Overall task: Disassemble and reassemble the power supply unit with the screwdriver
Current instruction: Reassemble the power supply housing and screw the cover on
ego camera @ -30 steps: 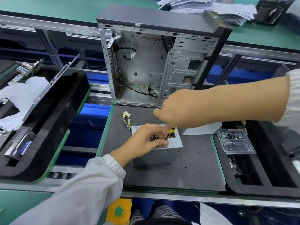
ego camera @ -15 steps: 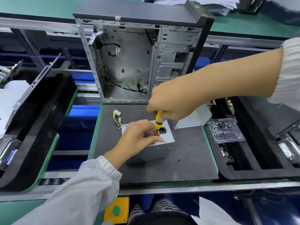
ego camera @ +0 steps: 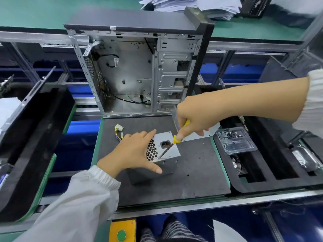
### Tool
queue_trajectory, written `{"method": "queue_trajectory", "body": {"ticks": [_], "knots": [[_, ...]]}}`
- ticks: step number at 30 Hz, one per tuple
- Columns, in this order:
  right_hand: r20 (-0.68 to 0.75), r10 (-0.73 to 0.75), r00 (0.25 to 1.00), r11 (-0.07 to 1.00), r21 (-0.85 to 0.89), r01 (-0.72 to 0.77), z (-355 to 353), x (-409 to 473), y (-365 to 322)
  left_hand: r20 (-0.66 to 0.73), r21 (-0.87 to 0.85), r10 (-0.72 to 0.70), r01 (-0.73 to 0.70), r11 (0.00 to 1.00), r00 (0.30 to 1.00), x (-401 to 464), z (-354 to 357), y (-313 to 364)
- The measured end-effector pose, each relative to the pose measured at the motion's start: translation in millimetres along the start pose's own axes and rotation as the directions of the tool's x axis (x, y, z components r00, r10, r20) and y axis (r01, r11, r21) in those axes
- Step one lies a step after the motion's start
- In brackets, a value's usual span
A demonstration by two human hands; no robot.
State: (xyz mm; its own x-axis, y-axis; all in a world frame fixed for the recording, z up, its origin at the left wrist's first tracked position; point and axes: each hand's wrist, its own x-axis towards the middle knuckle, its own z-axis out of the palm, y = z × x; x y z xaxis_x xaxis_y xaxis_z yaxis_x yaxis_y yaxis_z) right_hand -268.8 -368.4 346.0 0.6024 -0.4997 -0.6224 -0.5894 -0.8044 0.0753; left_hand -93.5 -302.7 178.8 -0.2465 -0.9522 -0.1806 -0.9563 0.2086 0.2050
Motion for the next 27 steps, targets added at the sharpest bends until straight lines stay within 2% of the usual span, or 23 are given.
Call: {"method": "queue_trajectory", "body": {"ticks": [2, 3, 5, 7, 9, 14, 17, 20, 23, 27], "knots": [[-0.019, 0.018, 1.000, 0.999, -0.045, -0.019, 13.7, -6.5, 15.9, -0.026, 0.023, -0.018, 0.019, 1.000, 0.999, 3.1, -0.4, 2.6], [-0.027, 0.020, 0.999, 1.000, -0.014, -0.021, 22.4, -9.7, 24.2, -0.062, 0.011, -0.016, 0.017, 1.000, 0.998, 2.0, -0.4, 4.3], [-0.045, 0.020, 0.999, 0.983, 0.186, -0.012, 42.8, -16.2, 45.0, -0.139, -0.006, -0.006, 0.005, 1.000, 0.990, -5.9, 1.1, 6.1], [-0.072, 0.035, 0.997, 0.899, 0.438, 0.000, 67.1, -22.2, 66.9, -0.252, 0.050, 0.028, -0.016, 0.999, 0.967, -19.6, 5.8, 8.4], [-0.145, 0.108, 0.984, 0.792, 0.611, 0.004, 94.9, -21.7, 82.6, -0.366, 0.097, 0.041, -0.006, 0.995, 0.930, -30.8, 12.3, 11.3], [-0.354, 0.330, 0.875, 0.649, 0.759, 0.062, 162.1, 16.4, 78.8, -0.527, 0.128, -0.011, 0.092, 0.987, 0.850, -30.3, 32.4, 20.8], [-0.343, 0.366, 0.865, 0.504, 0.854, 0.126, 195.4, 48.1, 61.5, -0.605, 0.082, -0.071, 0.151, 0.985, 0.793, -29.3, 42.2, 24.8], [-0.306, 0.317, 0.897, 0.530, 0.842, 0.100, 238.7, 73.6, 36.8, -0.665, 0.069, -0.100, 0.194, 0.979, 0.740, -38.4, 51.1, 22.3], [-0.266, 0.306, 0.914, 0.538, 0.840, 0.064, 265.9, 85.0, 19.9, -0.676, 0.109, -0.109, 0.246, 0.963, 0.729, -45.7, 55.6, 17.0], [-0.304, 0.324, 0.896, 0.609, 0.792, 0.049, 273.1, 93.8, 20.7, -0.541, 0.219, -0.078, 0.229, 0.948, 0.838, -46.2, 71.4, 20.5]]}}
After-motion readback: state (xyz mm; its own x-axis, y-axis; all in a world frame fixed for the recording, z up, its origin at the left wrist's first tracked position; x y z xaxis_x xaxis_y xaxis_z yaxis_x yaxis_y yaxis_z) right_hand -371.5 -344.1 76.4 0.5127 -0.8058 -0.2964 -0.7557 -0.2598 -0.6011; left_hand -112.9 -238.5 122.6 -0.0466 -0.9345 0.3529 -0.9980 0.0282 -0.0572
